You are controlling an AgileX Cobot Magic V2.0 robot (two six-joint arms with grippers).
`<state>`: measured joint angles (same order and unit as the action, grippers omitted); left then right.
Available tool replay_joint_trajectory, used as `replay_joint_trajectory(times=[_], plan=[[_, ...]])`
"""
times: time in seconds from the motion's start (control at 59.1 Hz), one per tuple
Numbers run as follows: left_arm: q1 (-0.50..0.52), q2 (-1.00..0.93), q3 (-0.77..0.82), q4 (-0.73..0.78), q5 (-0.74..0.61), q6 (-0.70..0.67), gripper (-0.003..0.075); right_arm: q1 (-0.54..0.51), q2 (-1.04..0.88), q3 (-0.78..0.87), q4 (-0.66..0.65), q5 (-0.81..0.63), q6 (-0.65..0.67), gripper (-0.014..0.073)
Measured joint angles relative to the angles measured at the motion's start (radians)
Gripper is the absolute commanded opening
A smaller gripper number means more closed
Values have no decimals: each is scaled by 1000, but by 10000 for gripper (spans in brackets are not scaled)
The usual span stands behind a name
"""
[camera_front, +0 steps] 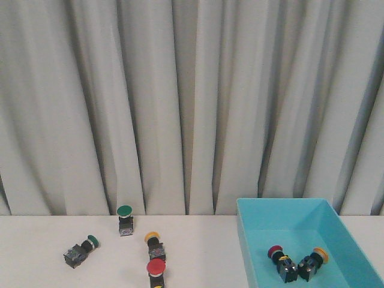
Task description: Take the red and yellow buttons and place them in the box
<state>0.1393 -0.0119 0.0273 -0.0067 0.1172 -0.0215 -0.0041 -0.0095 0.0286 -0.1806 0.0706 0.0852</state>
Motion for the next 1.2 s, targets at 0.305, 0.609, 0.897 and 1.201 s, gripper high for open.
replay_joint_trajectory(times=[0.305,0.609,0.897,1.201], plan=[[0,0,0,0,0,0,-6,-4,0,0,4,49,0,-4],[0,0,0,0,0,0,-6,-4,0,0,4,52,0,-4],[0,0,0,0,0,0,-6,-4,0,0,4,52,0,-4],[0,0,0,0,0,0,-6,-4,0,0,4,52,0,-4]])
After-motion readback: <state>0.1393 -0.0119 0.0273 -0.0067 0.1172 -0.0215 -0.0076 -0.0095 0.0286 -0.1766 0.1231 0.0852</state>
